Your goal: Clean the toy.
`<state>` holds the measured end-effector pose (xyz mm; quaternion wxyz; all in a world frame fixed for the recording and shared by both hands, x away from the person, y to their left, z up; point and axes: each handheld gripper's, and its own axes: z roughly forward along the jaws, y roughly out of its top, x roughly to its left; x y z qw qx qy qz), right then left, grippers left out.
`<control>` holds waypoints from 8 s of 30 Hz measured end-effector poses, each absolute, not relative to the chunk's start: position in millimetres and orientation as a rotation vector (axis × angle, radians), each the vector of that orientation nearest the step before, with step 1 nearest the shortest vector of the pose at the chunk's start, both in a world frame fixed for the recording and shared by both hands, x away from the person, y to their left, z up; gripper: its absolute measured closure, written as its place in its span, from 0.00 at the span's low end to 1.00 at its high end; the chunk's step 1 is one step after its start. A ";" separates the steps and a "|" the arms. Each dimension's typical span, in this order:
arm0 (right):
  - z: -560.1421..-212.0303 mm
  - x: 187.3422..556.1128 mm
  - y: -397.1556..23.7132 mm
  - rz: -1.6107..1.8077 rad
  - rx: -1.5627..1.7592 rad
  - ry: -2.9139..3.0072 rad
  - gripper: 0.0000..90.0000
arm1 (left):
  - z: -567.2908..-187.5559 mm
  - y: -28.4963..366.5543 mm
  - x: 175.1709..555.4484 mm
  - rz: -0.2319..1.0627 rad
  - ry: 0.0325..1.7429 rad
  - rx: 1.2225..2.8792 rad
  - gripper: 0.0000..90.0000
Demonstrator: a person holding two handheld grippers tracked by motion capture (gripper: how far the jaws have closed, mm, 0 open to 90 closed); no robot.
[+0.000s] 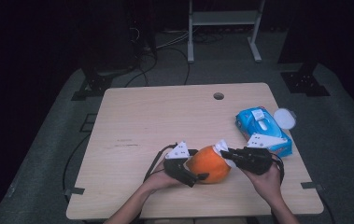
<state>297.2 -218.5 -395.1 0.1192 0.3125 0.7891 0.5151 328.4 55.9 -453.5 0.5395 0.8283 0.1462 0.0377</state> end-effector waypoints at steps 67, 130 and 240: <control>-396.1 298.2 -206.4 1.569 0.911 2.375 0.91 | -447.8 54.6 321.7 0.127 0.314 2.035 0.20; -391.0 286.5 -177.1 1.476 0.821 2.360 0.91 | -414.4 55.0 312.0 0.213 0.282 2.049 0.17; -400.4 292.7 -186.6 1.476 0.784 2.236 0.91 | -436.9 82.2 334.4 0.080 0.515 1.905 0.27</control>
